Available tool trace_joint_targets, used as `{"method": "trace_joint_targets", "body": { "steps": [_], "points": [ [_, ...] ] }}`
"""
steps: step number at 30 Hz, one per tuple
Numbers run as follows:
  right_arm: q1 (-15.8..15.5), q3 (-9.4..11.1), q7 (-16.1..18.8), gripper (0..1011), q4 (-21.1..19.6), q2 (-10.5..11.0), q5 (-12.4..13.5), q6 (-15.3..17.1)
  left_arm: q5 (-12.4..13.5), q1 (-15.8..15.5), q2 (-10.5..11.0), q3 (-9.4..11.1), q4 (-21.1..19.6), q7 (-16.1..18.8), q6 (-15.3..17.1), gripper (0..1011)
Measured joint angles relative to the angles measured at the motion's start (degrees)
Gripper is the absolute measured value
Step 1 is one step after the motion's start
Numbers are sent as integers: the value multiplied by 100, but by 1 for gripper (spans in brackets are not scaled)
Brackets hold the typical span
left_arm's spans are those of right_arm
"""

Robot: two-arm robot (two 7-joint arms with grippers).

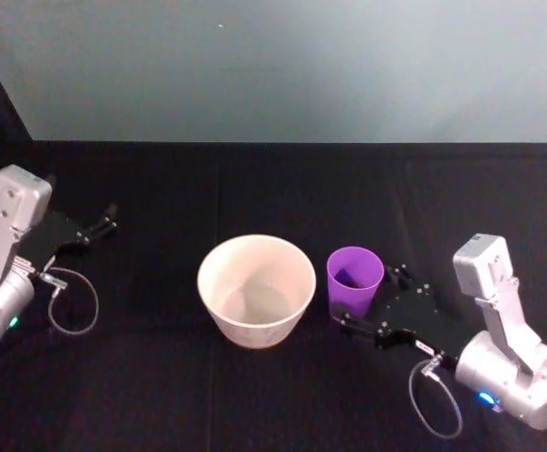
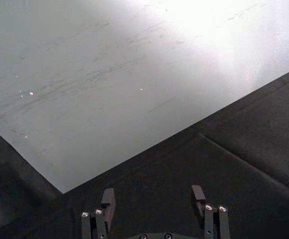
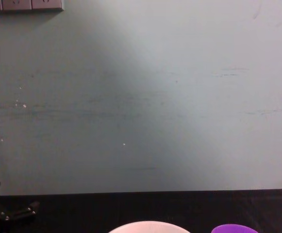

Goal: Pick up the cup and pour the mung beans from the cup into the bowl.

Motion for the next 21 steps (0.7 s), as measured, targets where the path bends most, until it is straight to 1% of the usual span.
{"method": "trace_joint_targets", "body": {
  "steps": [6,10,11,13,21],
  "points": [
    [82,42,-1,1004,230,-257,-44,-107,0,0,0,0,0,0,0,1000],
    [111,72,25,1004,315,-366,-57,-148,0,0,0,0,0,0,0,1000],
    [111,72,25,1004,315,-366,-57,-148,0,0,0,0,0,0,0,1000],
    [135,107,54,1004,366,-455,-80,-171,0,0,0,0,0,0,0,1000],
    [147,182,114,1004,437,-584,-136,-184,0,0,0,0,0,0,0,1000]
  ]
}}
